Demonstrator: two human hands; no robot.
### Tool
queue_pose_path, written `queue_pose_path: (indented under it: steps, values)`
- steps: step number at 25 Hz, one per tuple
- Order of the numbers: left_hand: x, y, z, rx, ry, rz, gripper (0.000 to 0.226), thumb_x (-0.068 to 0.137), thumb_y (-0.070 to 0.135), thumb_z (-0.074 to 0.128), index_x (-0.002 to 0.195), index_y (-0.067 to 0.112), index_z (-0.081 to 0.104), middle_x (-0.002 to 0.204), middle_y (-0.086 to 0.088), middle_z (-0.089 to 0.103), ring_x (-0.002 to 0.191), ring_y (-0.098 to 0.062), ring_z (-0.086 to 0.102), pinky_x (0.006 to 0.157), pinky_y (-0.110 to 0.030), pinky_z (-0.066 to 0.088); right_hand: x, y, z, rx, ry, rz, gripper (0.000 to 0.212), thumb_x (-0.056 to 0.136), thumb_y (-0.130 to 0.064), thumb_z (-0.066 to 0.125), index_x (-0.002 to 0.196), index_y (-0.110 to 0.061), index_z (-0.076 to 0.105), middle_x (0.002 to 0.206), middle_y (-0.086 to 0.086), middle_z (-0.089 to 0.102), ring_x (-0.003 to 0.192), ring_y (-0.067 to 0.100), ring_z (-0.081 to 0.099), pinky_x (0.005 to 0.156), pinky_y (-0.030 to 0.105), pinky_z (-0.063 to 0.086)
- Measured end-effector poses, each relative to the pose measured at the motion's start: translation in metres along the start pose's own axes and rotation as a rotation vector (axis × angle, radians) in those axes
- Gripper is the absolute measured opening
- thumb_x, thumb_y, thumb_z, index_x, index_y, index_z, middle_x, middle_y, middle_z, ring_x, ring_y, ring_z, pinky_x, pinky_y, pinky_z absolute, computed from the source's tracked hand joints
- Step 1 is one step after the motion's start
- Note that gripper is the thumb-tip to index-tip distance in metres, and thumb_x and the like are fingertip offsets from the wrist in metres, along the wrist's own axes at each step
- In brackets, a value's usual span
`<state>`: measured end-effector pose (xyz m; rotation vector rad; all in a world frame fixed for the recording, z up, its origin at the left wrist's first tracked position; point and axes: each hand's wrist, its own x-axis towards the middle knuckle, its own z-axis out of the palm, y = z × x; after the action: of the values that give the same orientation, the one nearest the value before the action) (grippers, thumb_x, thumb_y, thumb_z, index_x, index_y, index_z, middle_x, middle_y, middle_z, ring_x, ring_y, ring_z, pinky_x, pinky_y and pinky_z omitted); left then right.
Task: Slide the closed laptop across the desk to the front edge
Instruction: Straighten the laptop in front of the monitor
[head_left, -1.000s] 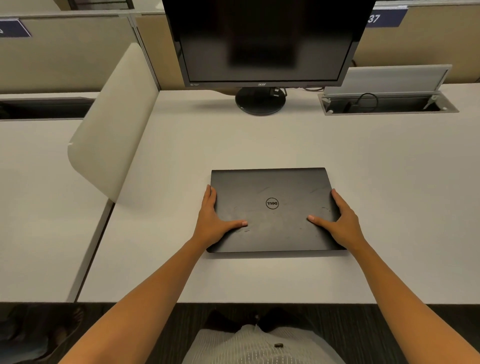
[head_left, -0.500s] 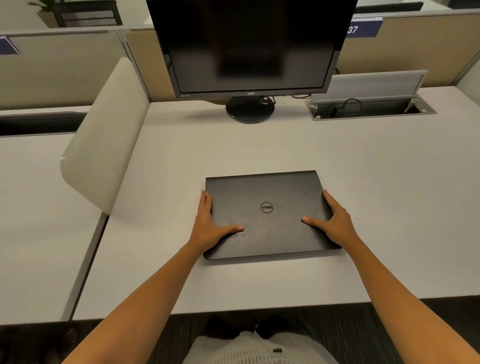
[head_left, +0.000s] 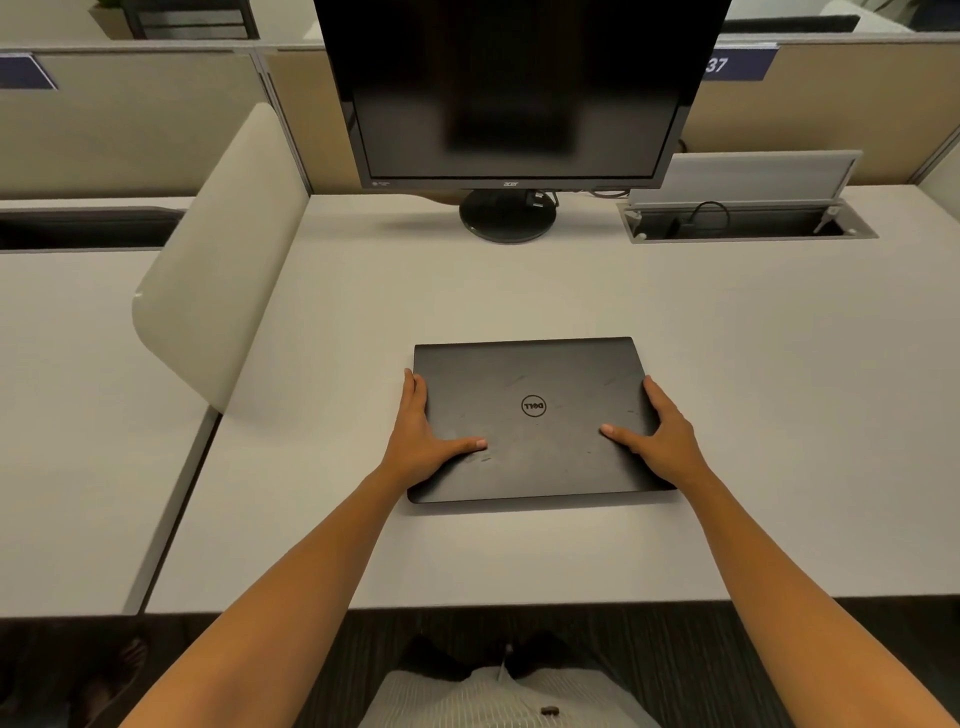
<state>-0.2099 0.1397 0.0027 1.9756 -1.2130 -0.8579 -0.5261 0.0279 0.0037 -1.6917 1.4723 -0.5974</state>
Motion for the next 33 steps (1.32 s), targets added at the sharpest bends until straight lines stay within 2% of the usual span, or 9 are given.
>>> queue_pose_path:
  steps: [2,6,9,15,21,24,28,33]
  values:
    - [-0.002,0.001,0.001,-0.004,-0.004,0.007,0.140,0.061,0.048,0.093,0.161,0.017,-0.001,0.168,0.008,-0.009,0.141,0.008,0.000,0.118,-0.021,0.008,-0.003,0.000,0.000,-0.016,-0.005,-0.013,0.099,0.079,-0.034,0.080,0.157,-0.016,0.022,0.161,0.004,0.030,0.146,0.026,0.032,0.112,0.032,0.028]
    - [0.000,-0.003,-0.001,0.021,-0.004,0.006,0.141,0.062,0.051,0.091,0.161,0.016,-0.003,0.168,0.007,-0.010,0.153,-0.004,-0.003,0.120,-0.024,0.006,-0.006,0.002,0.000,-0.001,-0.008,-0.004,0.099,0.079,-0.034,0.081,0.157,-0.017,0.022,0.161,0.003,0.030,0.146,0.025,0.032,0.113,0.032,0.028]
    - [0.001,-0.004,-0.001,0.008,0.000,0.014,0.140,0.062,0.049,0.092,0.161,0.016,-0.002,0.169,0.006,-0.008,0.152,-0.004,-0.001,0.117,-0.021,0.007,-0.008,0.004,0.002,0.011,-0.001,0.001,0.099,0.079,-0.035,0.080,0.157,-0.018,0.022,0.161,0.002,0.030,0.146,0.025,0.032,0.111,0.030,0.028]
    - [0.001,-0.007,0.004,-0.011,0.030,0.017,0.138,0.063,0.048,0.092,0.161,0.015,0.001,0.169,0.005,-0.005,0.154,-0.011,0.006,0.114,-0.019,0.010,-0.005,0.014,0.008,-0.118,-0.024,-0.060,0.099,0.085,-0.050,0.069,0.159,-0.018,0.012,0.166,-0.001,0.017,0.152,0.020,0.020,0.120,0.035,0.021]
    - [-0.001,-0.012,0.006,-0.021,0.043,0.020,0.135,0.065,0.050,0.090,0.161,0.015,0.002,0.169,0.004,-0.003,0.155,-0.012,0.003,0.118,-0.022,0.009,-0.001,0.016,0.006,-0.154,-0.045,-0.073,0.097,0.087,-0.051,0.066,0.159,-0.017,0.010,0.167,-0.001,0.014,0.152,0.019,0.017,0.120,0.034,0.018]
    - [-0.003,-0.013,0.010,0.076,0.050,0.057,0.124,0.076,0.059,0.078,0.161,0.014,0.000,0.169,0.003,-0.009,0.155,-0.011,-0.001,0.121,-0.025,0.007,-0.002,0.016,0.012,-0.225,-0.028,-0.095,0.094,0.090,-0.055,0.057,0.159,-0.015,0.007,0.168,0.000,0.010,0.153,0.020,0.014,0.120,0.033,0.017]
    - [-0.002,-0.014,0.015,0.431,0.110,0.175,0.097,0.093,0.070,0.042,0.161,0.011,0.004,0.169,-0.008,-0.005,0.156,-0.023,-0.009,0.127,-0.041,0.001,-0.003,0.016,0.019,-0.415,0.035,-0.174,0.085,0.096,-0.057,0.044,0.159,-0.015,0.007,0.168,-0.001,0.004,0.154,0.017,0.007,0.123,0.035,0.014]
    - [0.000,-0.018,0.017,0.487,0.098,0.195,0.095,0.094,0.070,0.037,0.161,0.012,0.003,0.169,-0.008,-0.004,0.156,-0.024,-0.009,0.127,-0.040,0.001,-0.003,0.016,0.020,-0.444,-0.011,-0.156,0.083,0.096,-0.059,0.040,0.159,-0.019,0.005,0.168,-0.004,0.001,0.154,0.015,0.001,0.122,0.033,0.010]
